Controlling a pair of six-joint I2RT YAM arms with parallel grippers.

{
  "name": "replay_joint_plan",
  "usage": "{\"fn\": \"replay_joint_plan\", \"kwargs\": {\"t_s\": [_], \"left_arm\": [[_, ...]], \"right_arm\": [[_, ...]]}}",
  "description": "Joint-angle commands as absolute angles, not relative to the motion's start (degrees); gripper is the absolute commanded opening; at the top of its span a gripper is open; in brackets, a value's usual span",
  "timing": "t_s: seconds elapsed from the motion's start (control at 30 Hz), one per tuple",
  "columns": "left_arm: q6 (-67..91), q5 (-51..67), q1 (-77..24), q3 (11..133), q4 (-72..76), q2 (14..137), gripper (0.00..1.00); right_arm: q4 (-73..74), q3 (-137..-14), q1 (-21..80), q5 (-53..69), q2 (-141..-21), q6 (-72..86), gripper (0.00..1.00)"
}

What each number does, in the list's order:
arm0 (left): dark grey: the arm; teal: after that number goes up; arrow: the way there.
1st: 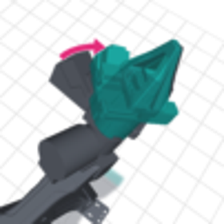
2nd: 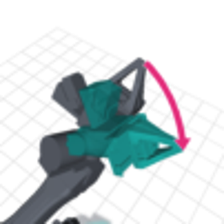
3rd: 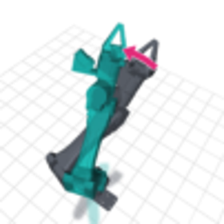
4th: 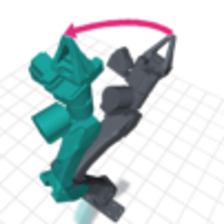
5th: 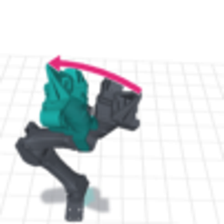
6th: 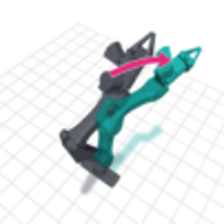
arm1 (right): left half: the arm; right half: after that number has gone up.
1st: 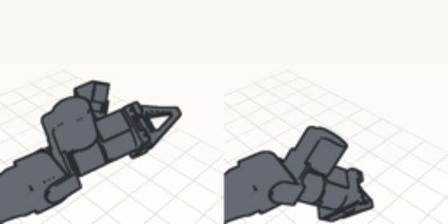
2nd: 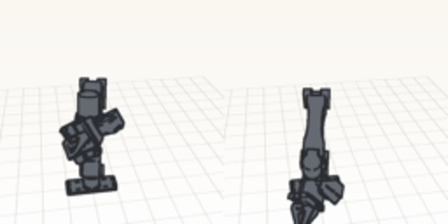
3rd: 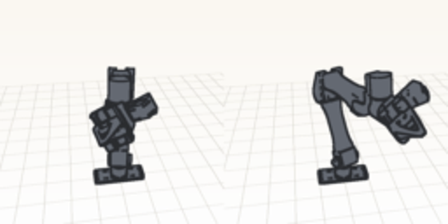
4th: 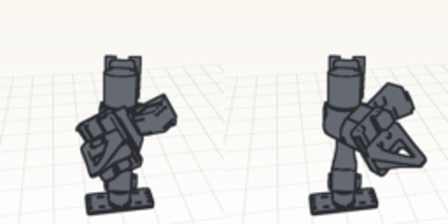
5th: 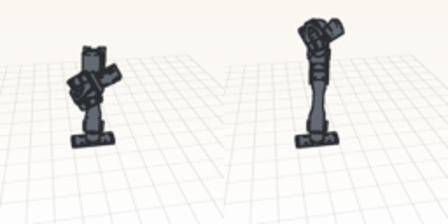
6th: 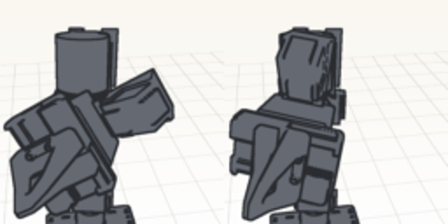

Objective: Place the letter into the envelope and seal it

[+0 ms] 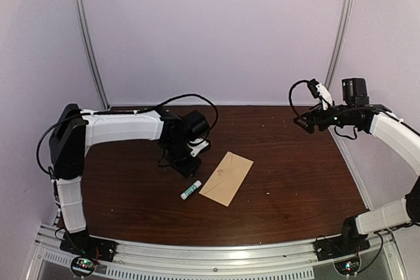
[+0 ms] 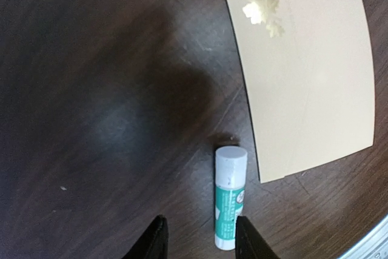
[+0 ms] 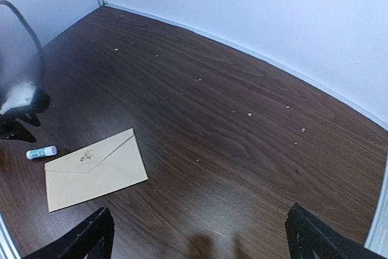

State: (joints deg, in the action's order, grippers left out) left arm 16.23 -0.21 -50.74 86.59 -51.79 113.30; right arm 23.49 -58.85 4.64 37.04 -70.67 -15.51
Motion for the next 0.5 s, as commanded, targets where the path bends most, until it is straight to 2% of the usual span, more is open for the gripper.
{"fn": "replay_joint_plan", "kwargs": {"t_s": [0.0, 0.13, 0.3, 0.33, 0.37, 0.4, 0.47], "left_arm": [[10.55, -10.24, -50.38, 95.83, -60.9, 108.16, 0.41], [6.92, -15.34, -46.59, 101.48, -60.72, 104.34, 0.48], [4.88, -15.36, -39.43, 98.16, -45.04, 95.5, 0.63], [4.96, -15.51, -38.44, 96.73, -42.16, 93.81, 0.69], [5.12, -16.83, -38.19, 95.29, -38.71, 92.15, 0.88], [5.53, -18.07, -38.15, 92.79, -35.05, 90.32, 0.96], [7.77, -23.25, -38.01, 84.59, -25.45, 86.2, 0.98]], "right_arm": [[26.54, -66.26, 4.02, 24.89, -71.2, -11.69, 1.0], [22.9, -67.9, 4.03, 18.39, -69.79, -4.95, 1.0], [12.78, -67.51, 4.0, 12.8, -65.57, -0.18, 1.0], [12.32, -68.37, 3.99, 12.02, -65.11, -0.02, 1.0], [12.01, -69.05, 4.04, 11.66, -64.71, 1.36, 1.0], [11.82, -69.42, 4.04, 11.59, -64.49, 1.74, 1.0], [12.67, -69.84, 4.04, 12.32, -65.13, 1.62, 1.0]]}}
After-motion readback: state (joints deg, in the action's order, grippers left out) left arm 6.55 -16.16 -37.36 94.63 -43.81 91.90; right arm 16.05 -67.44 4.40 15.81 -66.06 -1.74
